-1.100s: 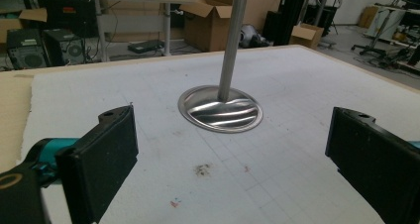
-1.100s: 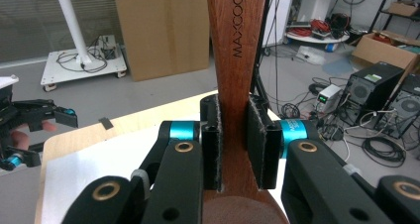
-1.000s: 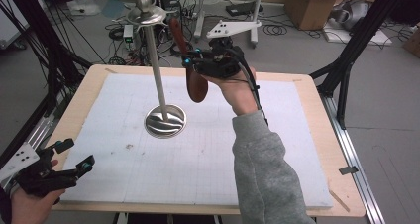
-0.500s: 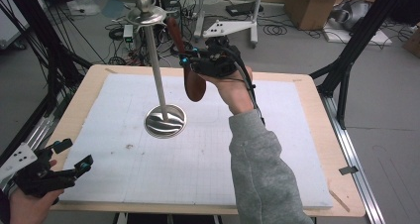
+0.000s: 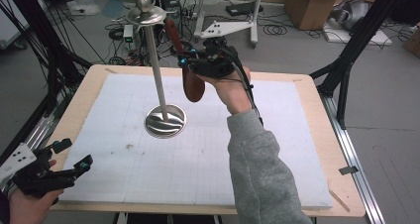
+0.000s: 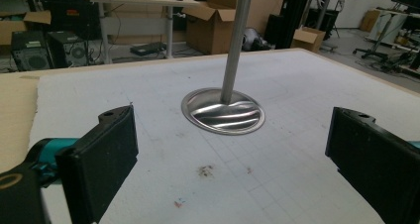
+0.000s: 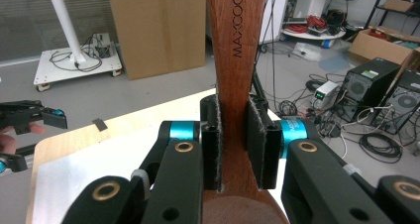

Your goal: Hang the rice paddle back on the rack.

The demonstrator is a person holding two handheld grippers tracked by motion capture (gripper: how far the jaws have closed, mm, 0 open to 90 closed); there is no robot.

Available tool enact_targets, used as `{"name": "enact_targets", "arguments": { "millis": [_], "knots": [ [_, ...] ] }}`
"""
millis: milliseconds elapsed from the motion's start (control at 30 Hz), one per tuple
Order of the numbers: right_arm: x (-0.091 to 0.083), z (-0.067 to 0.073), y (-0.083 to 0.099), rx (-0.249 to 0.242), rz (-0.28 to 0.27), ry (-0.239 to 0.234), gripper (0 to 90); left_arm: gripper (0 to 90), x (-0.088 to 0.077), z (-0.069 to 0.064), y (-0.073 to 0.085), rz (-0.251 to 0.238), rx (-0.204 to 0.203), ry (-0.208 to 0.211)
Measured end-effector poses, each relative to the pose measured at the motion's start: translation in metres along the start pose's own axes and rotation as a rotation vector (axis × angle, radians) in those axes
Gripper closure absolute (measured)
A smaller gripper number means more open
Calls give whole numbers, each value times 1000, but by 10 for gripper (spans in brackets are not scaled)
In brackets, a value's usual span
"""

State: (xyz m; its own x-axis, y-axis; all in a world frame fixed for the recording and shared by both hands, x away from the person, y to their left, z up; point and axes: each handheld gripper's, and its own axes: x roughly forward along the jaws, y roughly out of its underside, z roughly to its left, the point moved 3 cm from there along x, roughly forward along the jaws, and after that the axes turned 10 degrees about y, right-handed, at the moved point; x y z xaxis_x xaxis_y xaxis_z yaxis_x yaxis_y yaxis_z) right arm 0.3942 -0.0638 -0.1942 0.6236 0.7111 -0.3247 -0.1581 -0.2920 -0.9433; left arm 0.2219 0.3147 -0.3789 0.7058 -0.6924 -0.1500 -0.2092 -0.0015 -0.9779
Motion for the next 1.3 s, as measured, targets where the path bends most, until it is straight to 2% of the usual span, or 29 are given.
{"name": "enact_targets", "arguments": {
  "millis": [1300],
  "knots": [
    [19,2,0,16,-21,-13,782,65,3,-3,2,11,0,4]
  ]
}}
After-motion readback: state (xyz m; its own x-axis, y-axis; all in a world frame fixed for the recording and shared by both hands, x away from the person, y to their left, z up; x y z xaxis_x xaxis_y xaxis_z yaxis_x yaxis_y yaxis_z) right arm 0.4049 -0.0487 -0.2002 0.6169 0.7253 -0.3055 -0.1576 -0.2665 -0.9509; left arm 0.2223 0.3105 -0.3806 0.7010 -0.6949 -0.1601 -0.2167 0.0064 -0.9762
